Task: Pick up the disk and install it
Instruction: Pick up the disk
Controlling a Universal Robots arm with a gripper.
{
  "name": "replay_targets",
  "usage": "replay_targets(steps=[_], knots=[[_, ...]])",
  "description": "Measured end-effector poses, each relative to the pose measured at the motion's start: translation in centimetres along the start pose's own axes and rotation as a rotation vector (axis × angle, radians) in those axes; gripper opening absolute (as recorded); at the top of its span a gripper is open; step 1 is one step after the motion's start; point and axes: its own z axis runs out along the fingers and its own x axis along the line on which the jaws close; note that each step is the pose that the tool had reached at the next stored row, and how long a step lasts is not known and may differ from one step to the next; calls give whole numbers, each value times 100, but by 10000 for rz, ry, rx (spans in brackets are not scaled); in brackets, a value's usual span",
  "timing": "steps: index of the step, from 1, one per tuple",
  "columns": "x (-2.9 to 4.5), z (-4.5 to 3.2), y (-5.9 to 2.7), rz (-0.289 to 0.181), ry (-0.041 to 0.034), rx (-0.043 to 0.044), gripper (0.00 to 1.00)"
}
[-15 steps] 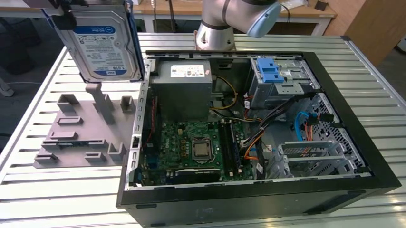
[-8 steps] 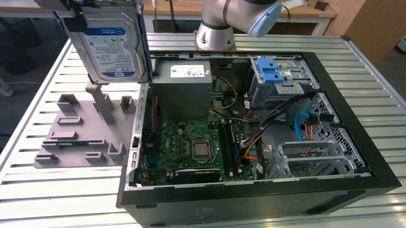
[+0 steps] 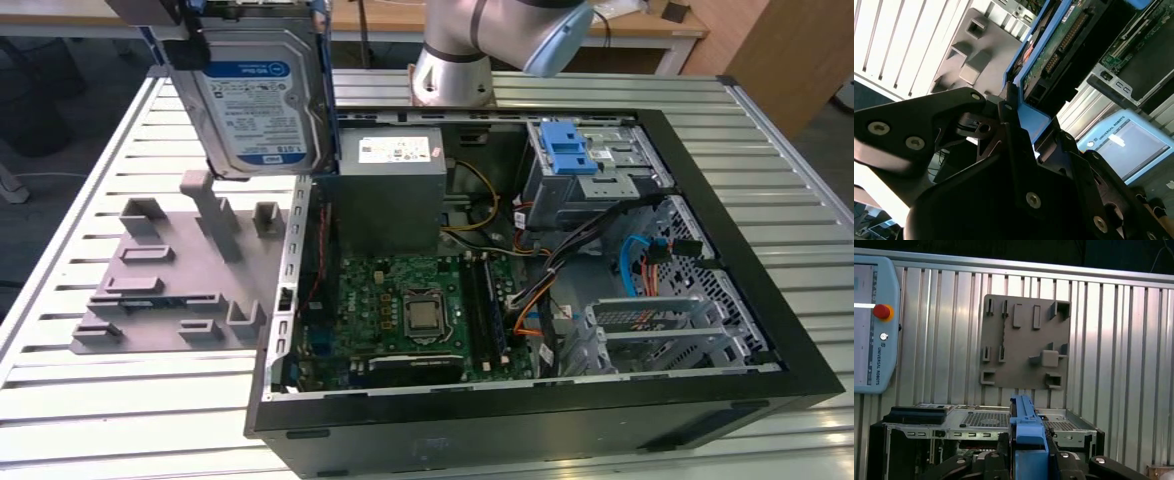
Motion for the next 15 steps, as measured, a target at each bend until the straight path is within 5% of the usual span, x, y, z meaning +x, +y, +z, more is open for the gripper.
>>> replay_targets(steps=[15], knots=[[29, 6, -312, 2, 28, -1, 36]])
